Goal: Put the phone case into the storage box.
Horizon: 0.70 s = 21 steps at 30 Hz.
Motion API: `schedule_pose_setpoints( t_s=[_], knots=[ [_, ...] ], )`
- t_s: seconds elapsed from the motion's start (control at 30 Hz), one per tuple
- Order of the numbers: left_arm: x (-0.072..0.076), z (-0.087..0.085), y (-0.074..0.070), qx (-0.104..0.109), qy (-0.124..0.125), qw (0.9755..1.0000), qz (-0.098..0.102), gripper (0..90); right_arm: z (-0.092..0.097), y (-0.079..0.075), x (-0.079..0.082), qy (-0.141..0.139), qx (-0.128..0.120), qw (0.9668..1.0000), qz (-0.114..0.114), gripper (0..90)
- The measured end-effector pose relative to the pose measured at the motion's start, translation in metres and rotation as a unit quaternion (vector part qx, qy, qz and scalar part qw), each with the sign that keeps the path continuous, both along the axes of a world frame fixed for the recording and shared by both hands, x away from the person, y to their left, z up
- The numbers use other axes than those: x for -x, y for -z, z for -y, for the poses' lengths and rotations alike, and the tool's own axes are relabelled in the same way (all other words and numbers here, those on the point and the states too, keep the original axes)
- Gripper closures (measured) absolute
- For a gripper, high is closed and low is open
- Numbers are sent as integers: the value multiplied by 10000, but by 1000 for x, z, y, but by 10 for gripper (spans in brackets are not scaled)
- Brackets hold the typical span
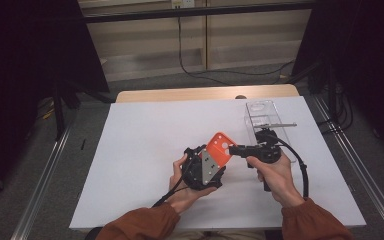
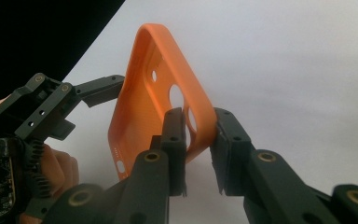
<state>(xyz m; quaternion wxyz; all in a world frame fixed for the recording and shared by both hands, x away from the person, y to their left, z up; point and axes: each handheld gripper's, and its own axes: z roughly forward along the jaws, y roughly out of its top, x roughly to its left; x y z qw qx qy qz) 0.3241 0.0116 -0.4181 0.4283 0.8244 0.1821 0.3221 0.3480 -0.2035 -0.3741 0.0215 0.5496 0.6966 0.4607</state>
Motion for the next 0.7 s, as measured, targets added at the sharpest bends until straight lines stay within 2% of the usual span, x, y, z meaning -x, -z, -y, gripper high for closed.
schedule_pose_setpoints(
  t_s=[0.23,0.33,0.43,0.53,0.57,0.7],
  knots=[
    [-1,0,0,70,-55,10000,35,146,1,-1,1,66,-184,9998,39,801],
    [-1,0,0,122,-76,9999,64,142,-2,-5,4,78,-100,9998,136,805],
    [-3,-1,0,177,-70,9998,-21,138,-4,-8,6,120,-91,9997,183,809],
    [-4,-1,0,173,-111,9998,-9,130,-7,-10,7,159,-52,9995,267,811],
    [-5,-2,0,282,-133,9995,-62,129,-9,-11,7,201,-54,9994,267,812],
    [-8,-4,-1,437,-163,9987,-199,134,-11,-15,7,210,-11,9991,368,814]
  ],
)
